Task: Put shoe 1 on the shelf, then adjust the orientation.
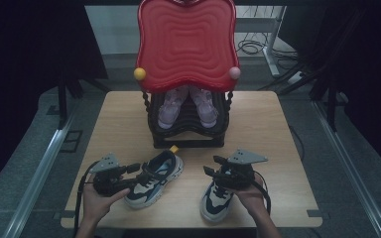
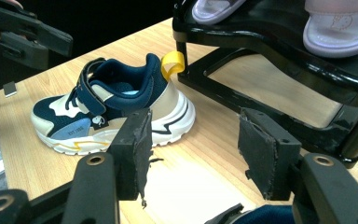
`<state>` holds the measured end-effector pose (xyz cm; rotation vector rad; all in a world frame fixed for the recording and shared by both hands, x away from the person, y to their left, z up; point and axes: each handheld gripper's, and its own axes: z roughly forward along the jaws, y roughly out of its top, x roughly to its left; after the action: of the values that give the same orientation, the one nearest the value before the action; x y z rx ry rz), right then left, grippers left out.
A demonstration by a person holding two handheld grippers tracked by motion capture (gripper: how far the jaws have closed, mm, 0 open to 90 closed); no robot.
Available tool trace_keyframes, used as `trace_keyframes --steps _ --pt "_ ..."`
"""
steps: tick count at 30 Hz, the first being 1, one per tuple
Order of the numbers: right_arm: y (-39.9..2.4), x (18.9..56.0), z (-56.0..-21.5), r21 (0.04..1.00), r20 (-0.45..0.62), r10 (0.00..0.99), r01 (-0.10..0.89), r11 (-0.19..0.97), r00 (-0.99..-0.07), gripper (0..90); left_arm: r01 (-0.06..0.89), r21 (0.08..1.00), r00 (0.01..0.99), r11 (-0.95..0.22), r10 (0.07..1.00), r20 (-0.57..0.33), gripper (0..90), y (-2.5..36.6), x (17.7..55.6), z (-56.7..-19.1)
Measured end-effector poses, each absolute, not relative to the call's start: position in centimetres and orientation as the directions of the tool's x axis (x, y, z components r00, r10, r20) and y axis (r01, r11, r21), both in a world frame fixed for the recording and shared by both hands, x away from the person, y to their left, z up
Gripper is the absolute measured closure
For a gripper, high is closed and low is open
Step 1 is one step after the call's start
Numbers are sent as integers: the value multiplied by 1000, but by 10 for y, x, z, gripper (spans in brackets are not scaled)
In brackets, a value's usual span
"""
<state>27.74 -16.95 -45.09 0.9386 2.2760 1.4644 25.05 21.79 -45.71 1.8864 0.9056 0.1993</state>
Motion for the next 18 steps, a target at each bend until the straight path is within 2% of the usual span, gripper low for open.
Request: trace_keyframes --steps 9,12,18 --pt "-170 276 -448 890 122 650 373 263 -750 469 500 823 751 -269 609 -256 508 204 239 -456" --pt "-171 275 -448 887 126 650 379 265 -750 473 502 813 759 -297 602 -248 573 197 236 -457" --pt "-171 274 -448 887 123 657 380 263 -744 474 525 779 759 -343 603 -246 761 183 231 -463"
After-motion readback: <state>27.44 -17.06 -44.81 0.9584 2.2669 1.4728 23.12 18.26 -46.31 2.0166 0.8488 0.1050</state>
